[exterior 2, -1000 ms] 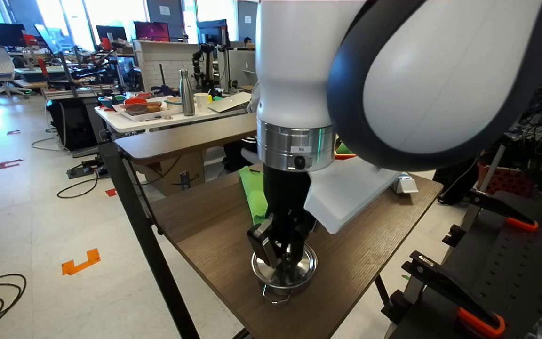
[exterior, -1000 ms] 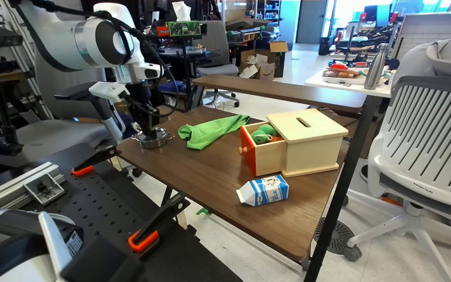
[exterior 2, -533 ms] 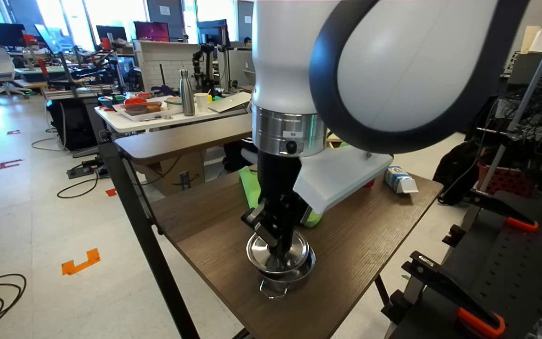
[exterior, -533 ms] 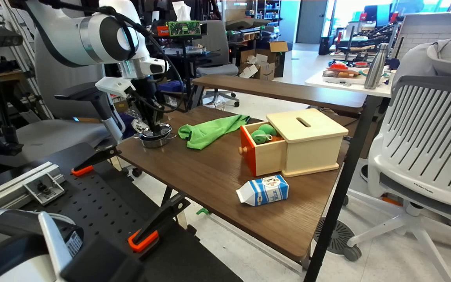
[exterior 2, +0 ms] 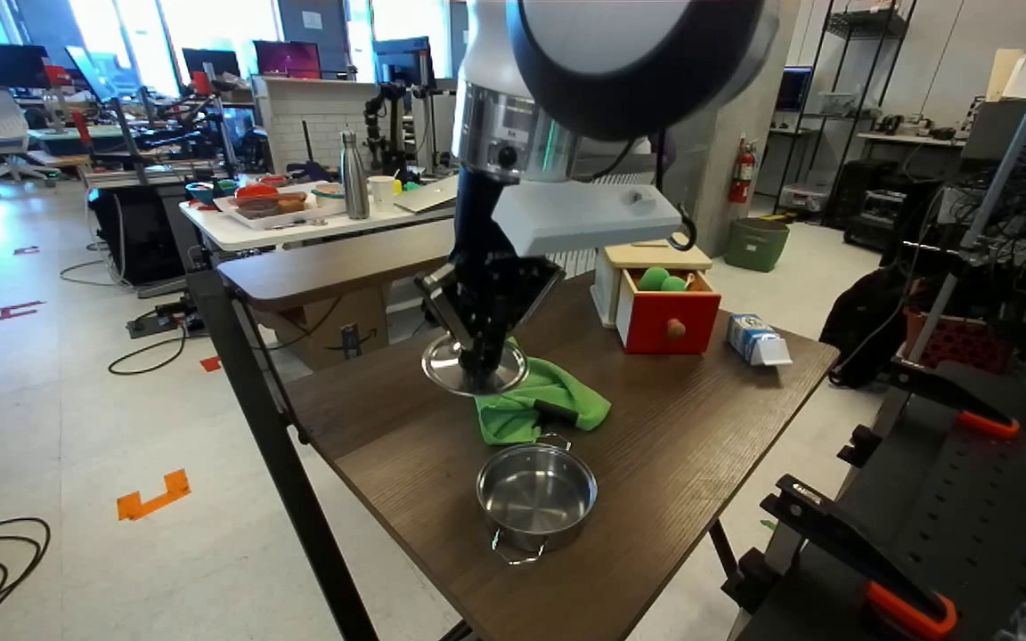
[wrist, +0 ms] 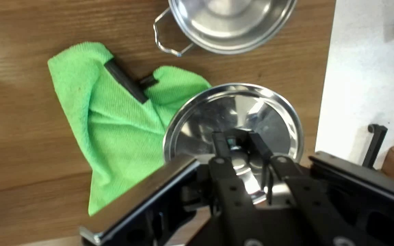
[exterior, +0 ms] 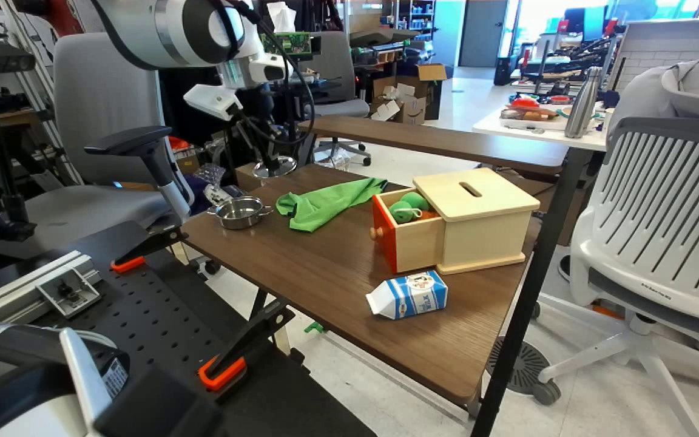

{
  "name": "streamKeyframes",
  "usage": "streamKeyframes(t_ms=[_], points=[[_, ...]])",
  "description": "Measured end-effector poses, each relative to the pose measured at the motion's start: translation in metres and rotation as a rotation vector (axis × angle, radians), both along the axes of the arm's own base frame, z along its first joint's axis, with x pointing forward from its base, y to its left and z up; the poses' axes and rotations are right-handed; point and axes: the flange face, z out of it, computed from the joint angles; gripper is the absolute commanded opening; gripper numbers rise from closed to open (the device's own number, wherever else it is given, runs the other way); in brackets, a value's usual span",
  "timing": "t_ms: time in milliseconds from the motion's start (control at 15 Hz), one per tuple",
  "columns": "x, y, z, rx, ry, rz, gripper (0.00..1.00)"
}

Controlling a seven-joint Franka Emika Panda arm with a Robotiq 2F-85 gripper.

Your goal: Remove the silver lid from the silver pot

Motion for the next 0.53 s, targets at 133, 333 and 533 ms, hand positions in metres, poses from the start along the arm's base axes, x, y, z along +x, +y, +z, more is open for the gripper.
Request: streamKeyframes(t_ms=[133,333,533], points=[[0.020,-0.004,0.011,0.016,-0.026,-0.028,0.05],[0.040,0.002,0.007,0.017,-0.021,-0.033,0.05],[0.053,0.015,-0.019,0.010,0.027,-0.031,0.05]])
